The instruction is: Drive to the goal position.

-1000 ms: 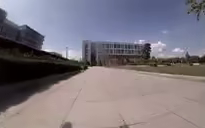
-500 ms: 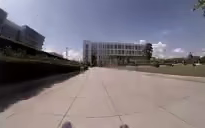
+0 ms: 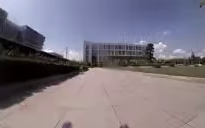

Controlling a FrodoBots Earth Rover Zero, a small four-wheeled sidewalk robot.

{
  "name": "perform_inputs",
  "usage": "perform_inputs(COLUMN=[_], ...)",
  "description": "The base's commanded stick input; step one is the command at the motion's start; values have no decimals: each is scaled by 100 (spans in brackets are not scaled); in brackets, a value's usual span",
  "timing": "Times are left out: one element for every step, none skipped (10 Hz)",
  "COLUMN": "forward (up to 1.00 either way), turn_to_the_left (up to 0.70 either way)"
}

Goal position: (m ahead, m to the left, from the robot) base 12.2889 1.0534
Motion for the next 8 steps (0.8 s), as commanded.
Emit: perform_inputs(forward=[100,100,100,100,100,100,100,100], turn_to_the_left=[0,0,0,0,0,0,0,0])
